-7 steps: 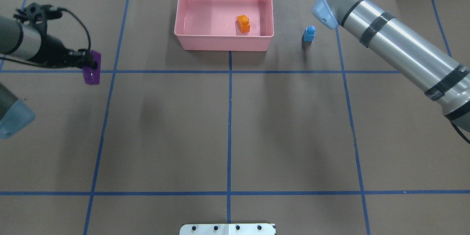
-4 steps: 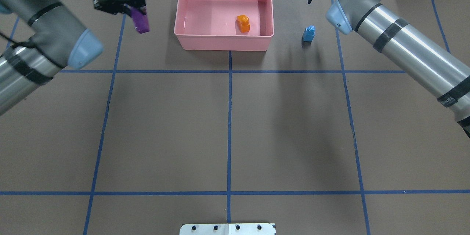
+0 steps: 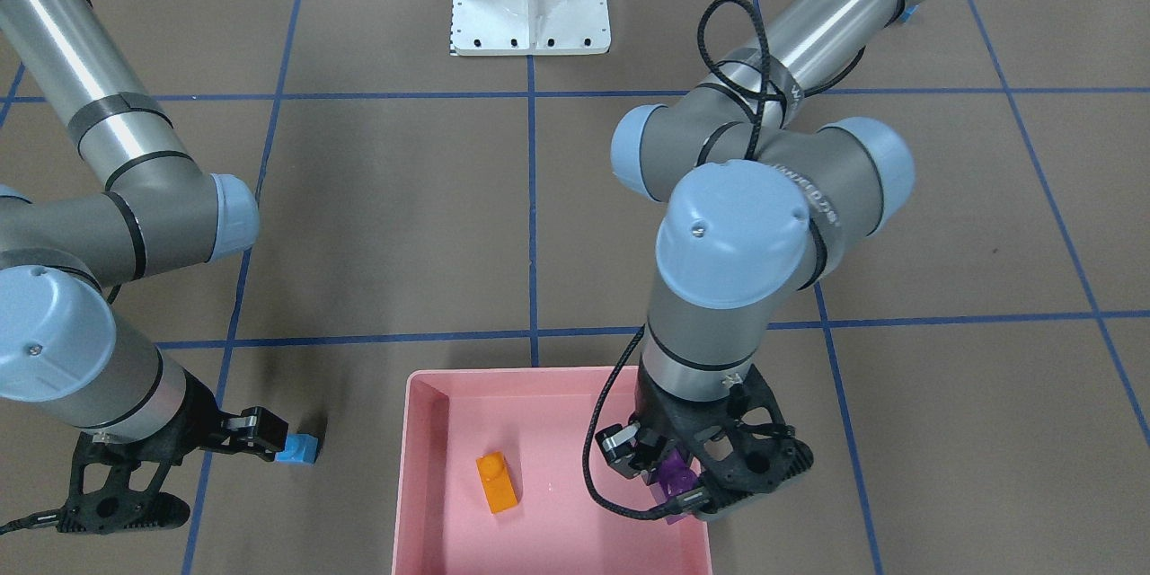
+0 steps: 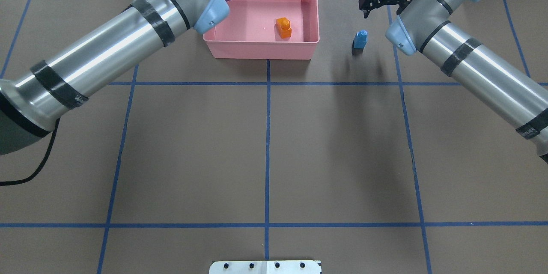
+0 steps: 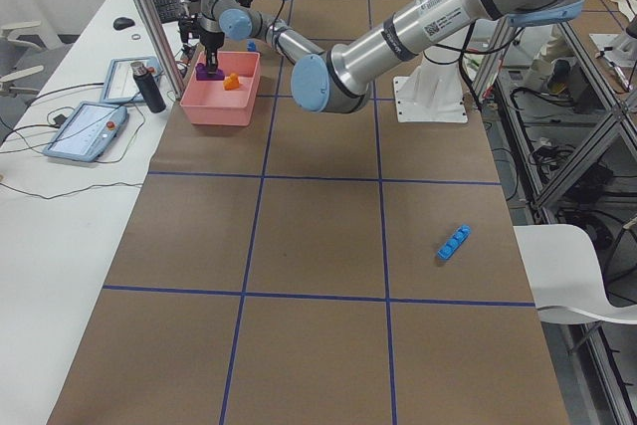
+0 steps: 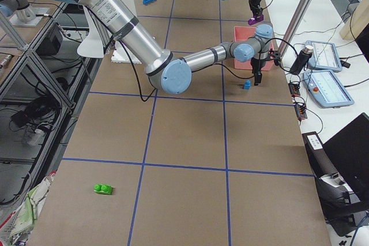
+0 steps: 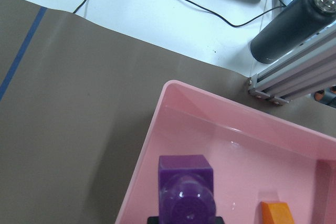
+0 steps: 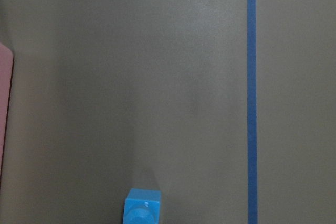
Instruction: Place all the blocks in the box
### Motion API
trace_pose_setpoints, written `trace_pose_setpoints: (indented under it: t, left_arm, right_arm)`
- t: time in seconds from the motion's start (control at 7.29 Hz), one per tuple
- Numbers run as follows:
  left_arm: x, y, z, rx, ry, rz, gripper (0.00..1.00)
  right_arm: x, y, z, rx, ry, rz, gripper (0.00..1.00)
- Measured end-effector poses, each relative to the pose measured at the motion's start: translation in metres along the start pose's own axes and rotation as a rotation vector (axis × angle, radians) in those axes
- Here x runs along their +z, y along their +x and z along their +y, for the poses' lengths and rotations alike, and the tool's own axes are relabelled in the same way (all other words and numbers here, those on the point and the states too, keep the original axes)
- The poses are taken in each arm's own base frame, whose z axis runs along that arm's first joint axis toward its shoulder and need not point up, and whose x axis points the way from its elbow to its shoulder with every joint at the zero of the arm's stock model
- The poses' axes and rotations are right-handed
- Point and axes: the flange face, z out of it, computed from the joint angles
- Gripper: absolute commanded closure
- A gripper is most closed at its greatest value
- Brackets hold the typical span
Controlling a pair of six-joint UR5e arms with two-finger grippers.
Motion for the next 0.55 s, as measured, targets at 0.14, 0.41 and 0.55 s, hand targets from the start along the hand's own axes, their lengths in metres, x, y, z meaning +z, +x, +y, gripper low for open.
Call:
trace_pose_setpoints:
  t: [0.14,0.41,0.55]
  left_arm:
    - [0.008,0.011,0.015,0.04,0.013,-0.013,0.0]
    - [0.008,0.021,0.029,0.101,0.017,-0.008,0.0]
    - [0.004,0.024,0.032,0.11,0.018,0.003,0.0]
  right_arm:
    - [0.007,-0.003,0.005,-0.004,-0.007,0.004,0.0]
    - [0.022,-0.017,0.017,-0.014,-0.01,0.023,0.0]
    - [0.035,-0.026,0.025,-0.017,0.006,0.035,0.01]
